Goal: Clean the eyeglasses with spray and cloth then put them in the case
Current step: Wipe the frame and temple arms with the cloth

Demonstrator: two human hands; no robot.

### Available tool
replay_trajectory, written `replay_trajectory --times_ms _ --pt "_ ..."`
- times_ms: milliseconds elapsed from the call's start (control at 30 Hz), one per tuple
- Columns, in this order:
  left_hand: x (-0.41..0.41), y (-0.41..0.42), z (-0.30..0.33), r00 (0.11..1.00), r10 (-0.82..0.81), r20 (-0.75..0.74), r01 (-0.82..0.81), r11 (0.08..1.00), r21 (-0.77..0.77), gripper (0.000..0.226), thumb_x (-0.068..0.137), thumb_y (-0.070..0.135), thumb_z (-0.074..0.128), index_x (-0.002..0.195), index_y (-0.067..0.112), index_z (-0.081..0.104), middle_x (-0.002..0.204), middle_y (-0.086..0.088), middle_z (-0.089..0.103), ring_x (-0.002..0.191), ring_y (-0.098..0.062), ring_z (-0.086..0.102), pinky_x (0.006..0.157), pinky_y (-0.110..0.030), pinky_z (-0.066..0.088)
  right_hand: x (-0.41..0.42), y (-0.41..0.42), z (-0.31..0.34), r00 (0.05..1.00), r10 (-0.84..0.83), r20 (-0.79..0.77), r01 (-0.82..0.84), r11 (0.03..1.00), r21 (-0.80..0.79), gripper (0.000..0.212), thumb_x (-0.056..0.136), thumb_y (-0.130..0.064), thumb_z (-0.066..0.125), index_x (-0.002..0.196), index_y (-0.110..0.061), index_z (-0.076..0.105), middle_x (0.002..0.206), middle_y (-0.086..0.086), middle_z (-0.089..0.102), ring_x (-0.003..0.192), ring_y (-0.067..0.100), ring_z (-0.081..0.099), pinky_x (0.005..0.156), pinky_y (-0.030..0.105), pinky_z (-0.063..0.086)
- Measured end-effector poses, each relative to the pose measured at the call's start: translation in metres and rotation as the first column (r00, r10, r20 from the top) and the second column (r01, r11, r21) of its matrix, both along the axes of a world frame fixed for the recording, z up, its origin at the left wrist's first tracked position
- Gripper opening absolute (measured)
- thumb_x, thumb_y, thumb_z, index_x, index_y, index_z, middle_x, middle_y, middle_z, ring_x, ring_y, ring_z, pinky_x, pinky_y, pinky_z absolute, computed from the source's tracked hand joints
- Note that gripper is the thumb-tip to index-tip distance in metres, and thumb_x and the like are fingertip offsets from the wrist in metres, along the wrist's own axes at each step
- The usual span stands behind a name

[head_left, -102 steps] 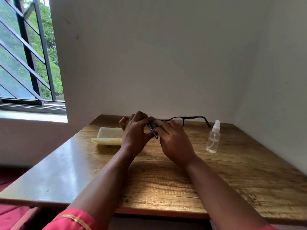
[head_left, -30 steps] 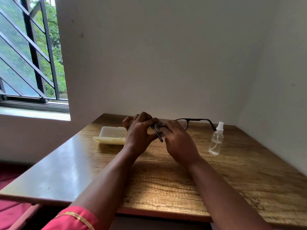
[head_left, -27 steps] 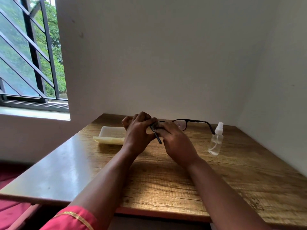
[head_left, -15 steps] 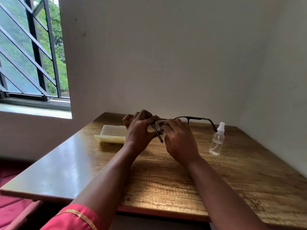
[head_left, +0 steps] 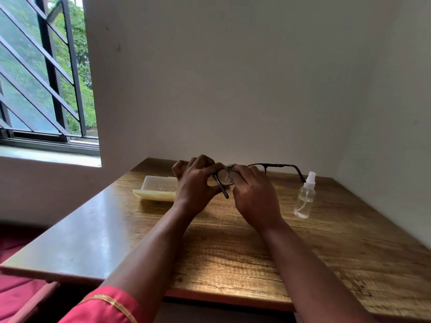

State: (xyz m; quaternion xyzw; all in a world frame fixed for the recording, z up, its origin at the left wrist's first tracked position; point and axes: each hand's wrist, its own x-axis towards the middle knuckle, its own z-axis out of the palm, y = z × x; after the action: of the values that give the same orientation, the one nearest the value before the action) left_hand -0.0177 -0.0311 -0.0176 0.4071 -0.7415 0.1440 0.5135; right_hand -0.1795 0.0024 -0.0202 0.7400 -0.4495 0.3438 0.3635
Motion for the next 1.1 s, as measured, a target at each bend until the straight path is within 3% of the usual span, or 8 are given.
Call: replay_trajectory --times_ms 100,233,400,533,667,800,933,1100 --pt "0.002 -0.004 -0.001 1.0 -0.013 -0.018 0.013 1.0 0.026 0.048 0.06 0.046 0.082 0.104 0.03 0.073 0.096 0.004 0.06 0.096 -0.02 0.057 0.089 -0.044 0.032 -0.007 0.0 0.002 0.997 -0.059 0.053 0.062 0.997 -0.044 0.026 0.081 -0.002 0.061 0.107 -0.004 0.067 0.105 0.009 0.065 0.093 0.027 0.059 0.077 0.037 0.049" --pt "0.008 -0.01 -0.001 0.998 -0.016 -0.065 0.018 0.999 0.04 0.049 0.059 0.046 0.079 0.105 0.03 0.071 0.098 0.006 0.058 0.097 -0.019 0.056 0.081 -0.057 0.043 -0.022 -0.003 0.003 0.976 -0.153 0.156 0.157 0.988 -0.012 0.027 0.078 -0.002 0.066 0.105 -0.005 0.067 0.102 0.008 0.065 0.085 0.029 0.062 0.07 0.038 0.052" --pt "0.008 -0.009 -0.001 0.998 0.015 -0.057 -0.013 0.999 0.035 0.044 0.06 0.047 0.079 0.102 0.033 0.072 0.097 0.006 0.058 0.098 -0.014 0.05 0.084 -0.055 0.041 -0.019 0.003 0.001 0.976 -0.022 0.217 0.009 0.998 0.062 0.025 0.075 -0.003 0.068 0.099 -0.01 0.068 0.101 0.004 0.066 0.086 0.024 0.064 0.067 0.031 0.052" --pt "0.005 -0.008 -0.002 1.0 0.019 -0.017 -0.019 1.0 0.01 0.043 0.059 0.043 0.083 0.1 0.031 0.074 0.097 0.006 0.06 0.098 -0.014 0.052 0.085 -0.04 0.024 -0.018 0.001 0.001 0.971 0.038 0.236 -0.049 0.998 0.039 0.028 0.076 0.005 0.069 0.103 -0.005 0.07 0.107 0.007 0.067 0.093 0.026 0.066 0.069 0.032 0.056" --pt "0.003 -0.006 -0.001 1.0 -0.01 -0.015 0.01 1.0 0.021 0.046 0.06 0.049 0.074 0.102 0.031 0.073 0.098 0.006 0.06 0.098 -0.012 0.049 0.086 -0.048 0.034 -0.024 -0.004 0.001 0.957 -0.069 0.283 0.076 0.997 -0.015 0.033 0.073 0.008 0.072 0.105 0.0 0.07 0.109 0.011 0.068 0.094 0.029 0.068 0.071 0.032 0.058" --pt "0.008 -0.008 0.0 0.999 0.022 -0.026 -0.021 0.999 0.036 0.045 0.061 0.049 0.072 0.102 0.032 0.072 0.098 0.007 0.059 0.097 -0.014 0.052 0.081 -0.056 0.041 -0.025 -0.004 0.0 0.947 -0.113 0.299 0.105 0.993 0.045 0.026 0.074 -0.001 0.067 0.1 -0.004 0.068 0.102 0.01 0.066 0.088 0.031 0.064 0.062 0.035 0.055" --pt "0.007 -0.008 -0.001 0.999 0.005 -0.043 -0.003 0.999 0.049 0.044 0.06 0.049 0.072 0.101 0.031 0.073 0.097 0.006 0.059 0.096 -0.013 0.05 0.08 -0.056 0.042 -0.022 -0.004 -0.001 0.955 -0.012 0.295 -0.021 0.994 0.11 0.021 0.078 -0.006 0.062 0.097 -0.011 0.067 0.1 0.003 0.065 0.089 0.024 0.062 0.064 0.03 0.05" --pt "0.003 -0.007 -0.003 0.999 -0.031 0.008 0.03 0.999 0.029 0.046 0.057 0.041 0.084 0.1 0.028 0.073 0.096 0.004 0.059 0.095 -0.02 0.057 0.082 -0.053 0.039 -0.024 -0.006 -0.002 0.916 0.1 0.388 -0.14 0.987 0.077 0.023 0.09 -0.008 0.058 0.112 -0.01 0.061 0.106 0.004 0.066 0.093 0.023 0.064 0.069 0.034 0.053"
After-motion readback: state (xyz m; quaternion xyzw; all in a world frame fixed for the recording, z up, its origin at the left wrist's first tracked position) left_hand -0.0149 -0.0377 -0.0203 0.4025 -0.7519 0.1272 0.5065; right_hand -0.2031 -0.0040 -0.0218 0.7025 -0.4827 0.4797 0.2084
